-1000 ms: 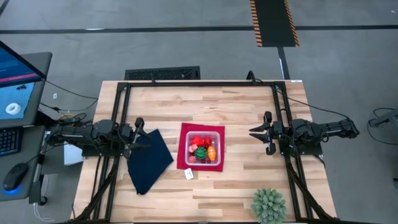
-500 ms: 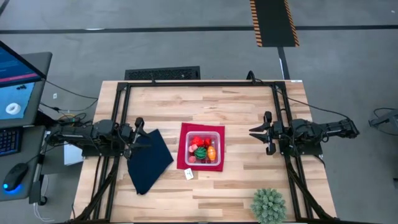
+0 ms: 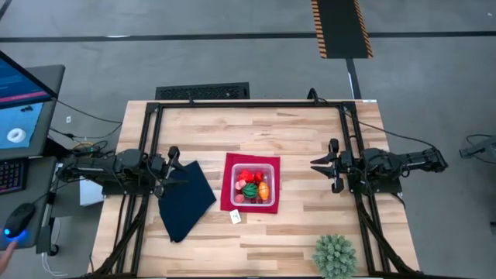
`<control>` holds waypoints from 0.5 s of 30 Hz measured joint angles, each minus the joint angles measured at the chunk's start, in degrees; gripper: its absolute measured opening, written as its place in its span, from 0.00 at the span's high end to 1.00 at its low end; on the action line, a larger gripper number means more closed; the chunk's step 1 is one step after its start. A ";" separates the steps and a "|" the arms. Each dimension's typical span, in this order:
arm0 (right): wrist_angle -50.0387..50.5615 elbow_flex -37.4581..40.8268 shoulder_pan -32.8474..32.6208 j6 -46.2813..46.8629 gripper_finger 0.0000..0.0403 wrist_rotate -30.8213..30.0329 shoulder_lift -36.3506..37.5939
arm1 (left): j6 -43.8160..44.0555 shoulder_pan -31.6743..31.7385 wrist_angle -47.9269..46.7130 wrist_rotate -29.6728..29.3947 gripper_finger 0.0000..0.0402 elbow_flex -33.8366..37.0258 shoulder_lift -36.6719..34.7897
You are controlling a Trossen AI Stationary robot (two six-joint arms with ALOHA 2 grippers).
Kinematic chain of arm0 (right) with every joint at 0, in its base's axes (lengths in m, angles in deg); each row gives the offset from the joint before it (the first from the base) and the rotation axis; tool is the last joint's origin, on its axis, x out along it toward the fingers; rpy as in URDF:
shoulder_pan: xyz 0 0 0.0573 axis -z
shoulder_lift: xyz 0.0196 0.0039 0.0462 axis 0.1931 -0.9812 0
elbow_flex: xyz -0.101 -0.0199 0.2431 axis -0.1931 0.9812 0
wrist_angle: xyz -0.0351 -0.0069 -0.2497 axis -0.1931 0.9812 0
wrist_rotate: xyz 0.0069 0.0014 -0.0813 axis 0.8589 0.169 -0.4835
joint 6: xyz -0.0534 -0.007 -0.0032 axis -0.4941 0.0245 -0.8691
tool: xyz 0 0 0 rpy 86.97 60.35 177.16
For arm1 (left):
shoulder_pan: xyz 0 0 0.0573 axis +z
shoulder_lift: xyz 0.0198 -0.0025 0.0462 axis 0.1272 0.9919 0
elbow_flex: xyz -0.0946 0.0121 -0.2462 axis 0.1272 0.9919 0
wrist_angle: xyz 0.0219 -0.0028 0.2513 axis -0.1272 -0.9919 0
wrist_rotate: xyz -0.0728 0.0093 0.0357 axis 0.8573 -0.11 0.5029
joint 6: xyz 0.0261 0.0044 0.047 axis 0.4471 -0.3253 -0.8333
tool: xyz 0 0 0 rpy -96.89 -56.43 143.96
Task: Pick and placing Produce into tupperware
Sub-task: Return to Home Position
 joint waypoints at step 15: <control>0.00 0.00 0.00 0.00 0.75 0.00 0.00 | -0.52 0.00 0.00 0.02 0.60 0.02 0.02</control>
